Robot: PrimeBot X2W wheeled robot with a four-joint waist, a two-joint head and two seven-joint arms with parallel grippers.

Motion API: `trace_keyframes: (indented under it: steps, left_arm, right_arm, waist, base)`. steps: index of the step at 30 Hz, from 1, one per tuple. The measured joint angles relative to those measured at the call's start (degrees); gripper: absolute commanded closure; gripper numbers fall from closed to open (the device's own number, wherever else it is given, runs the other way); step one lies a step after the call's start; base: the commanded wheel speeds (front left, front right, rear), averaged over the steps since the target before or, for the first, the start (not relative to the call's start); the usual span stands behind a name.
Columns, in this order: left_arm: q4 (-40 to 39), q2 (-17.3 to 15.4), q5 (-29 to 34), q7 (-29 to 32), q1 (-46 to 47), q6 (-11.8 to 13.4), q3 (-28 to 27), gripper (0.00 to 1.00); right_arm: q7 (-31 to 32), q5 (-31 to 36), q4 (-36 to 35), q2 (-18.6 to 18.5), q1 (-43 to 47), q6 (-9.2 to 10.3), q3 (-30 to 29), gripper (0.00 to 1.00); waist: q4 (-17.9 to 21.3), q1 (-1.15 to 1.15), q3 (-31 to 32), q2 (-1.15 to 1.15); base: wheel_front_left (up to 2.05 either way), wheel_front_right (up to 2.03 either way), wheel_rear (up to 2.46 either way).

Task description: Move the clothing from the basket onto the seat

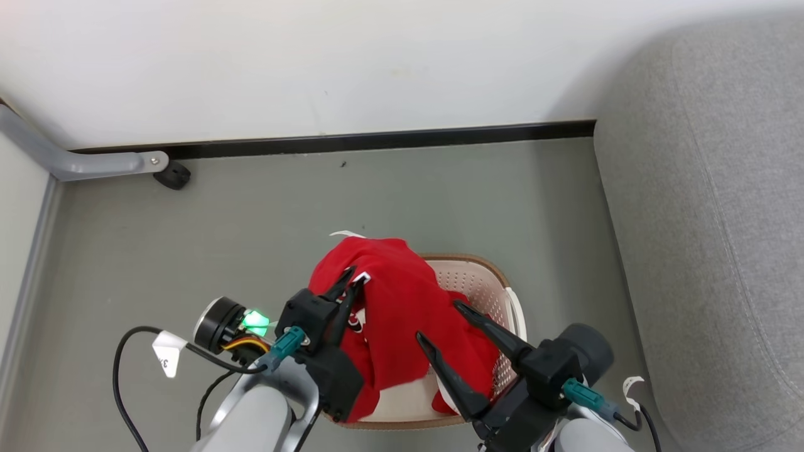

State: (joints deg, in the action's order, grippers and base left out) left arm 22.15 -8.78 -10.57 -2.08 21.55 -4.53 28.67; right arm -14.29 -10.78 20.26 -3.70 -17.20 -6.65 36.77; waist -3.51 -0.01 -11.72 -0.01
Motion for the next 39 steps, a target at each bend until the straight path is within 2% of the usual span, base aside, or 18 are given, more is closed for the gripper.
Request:
trace_keyframes:
  steps: [13,39]
  left_arm:
    - [-7.57,1.55,0.7,1.57,-0.09,-0.03,3.14,1.0]
    - [-25.51,-0.92,0.59,6.52,-5.73,-0.04,4.86,1.0]
  right_arm:
    - [0.0,-4.83,-1.07,-0.09,-3.03,-0.14,4.79,0.0]
    - [0.0,-7.46,-0.26,-0.09,-3.37,3.7,2.32,0.0]
  waist:
    - [-1.77,0.01,1.9,0.0]
    - [-1.2,0.01,3.2,0.01]
  base:
    - [0.0,0.0,0.0]
    - [0.0,0.0,0.0]
